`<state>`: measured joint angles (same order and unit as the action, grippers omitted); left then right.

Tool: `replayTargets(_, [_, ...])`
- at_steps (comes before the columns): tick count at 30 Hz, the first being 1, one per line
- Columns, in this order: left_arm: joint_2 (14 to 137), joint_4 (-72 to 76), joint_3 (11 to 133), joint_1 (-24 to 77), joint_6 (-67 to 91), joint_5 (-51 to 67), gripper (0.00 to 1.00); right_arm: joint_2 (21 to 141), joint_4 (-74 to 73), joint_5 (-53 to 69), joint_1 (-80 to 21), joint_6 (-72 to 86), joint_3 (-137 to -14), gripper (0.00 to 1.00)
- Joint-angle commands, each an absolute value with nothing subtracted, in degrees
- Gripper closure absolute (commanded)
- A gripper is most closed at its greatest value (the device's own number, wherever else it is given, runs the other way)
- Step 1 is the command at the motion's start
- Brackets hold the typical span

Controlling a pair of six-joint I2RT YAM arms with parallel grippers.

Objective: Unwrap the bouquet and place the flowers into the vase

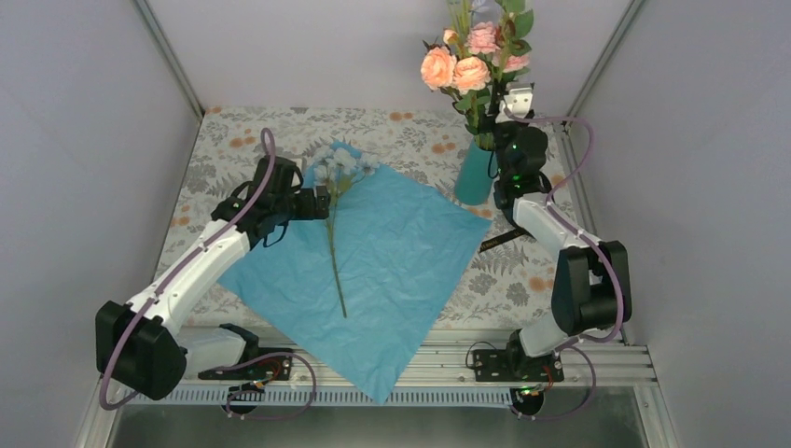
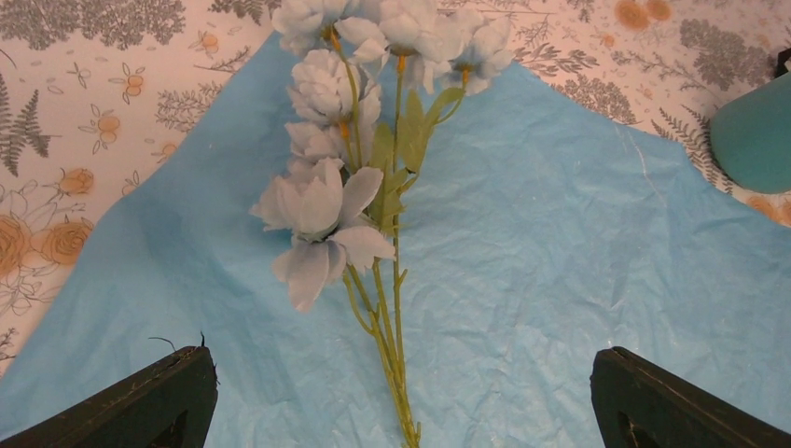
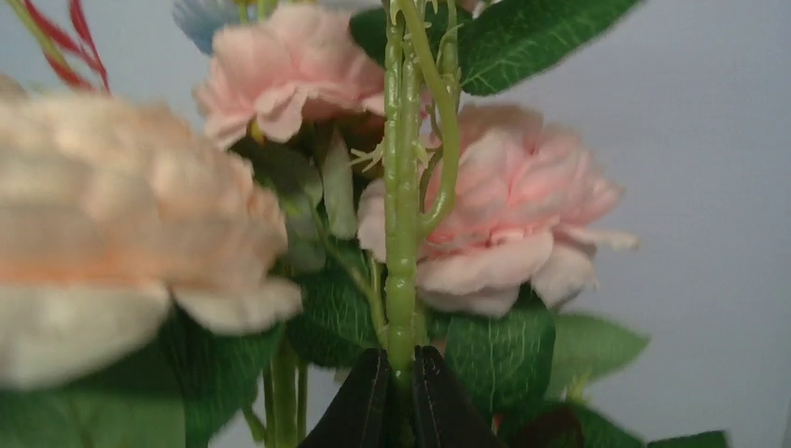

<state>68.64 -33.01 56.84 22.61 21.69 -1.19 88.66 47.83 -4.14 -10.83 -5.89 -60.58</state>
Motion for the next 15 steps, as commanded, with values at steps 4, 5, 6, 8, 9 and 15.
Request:
replayTargets(4, [71.5, -30.8, 54.0, 22.3, 25.2, -0.8, 0.00, 84.6, 43.7, -5.9, -10.5, -2.0, -55.5, 0.86])
replayTargets(5, [72.1, -30.4, 53.6, 22.3, 25.7, 0.4, 0.00, 84.1, 41.5, -6.0, -10.4, -1.6, -55.4, 0.85])
replayTargets(6, [72.6, -29.7, 53.2, 22.3, 26.2, 1.4, 0.00, 83.7, 37.9, -6.4, -10.4, -0.9, -56.7, 0.84])
replayTargets(8, [73.5, -28.4, 52.3, 22.3, 27.3, 2.9, 0.01, 83.2, 31.3, -6.5, -10.4, -0.1, -58.7, 0.81])
replayTargets(9, [73.9, -27.7, 51.8, 22.3, 27.6, 3.7, 0.01, 82.8, 28.0, -6.3, -10.4, 0.0, -59.6, 0.80])
replayTargets(15, [78.2, -23.9, 50.8, 22.3, 29.9, 6.0, 0.07, 80.5, 4.4, -8.3, -10.5, 5.3, -67.5, 0.66])
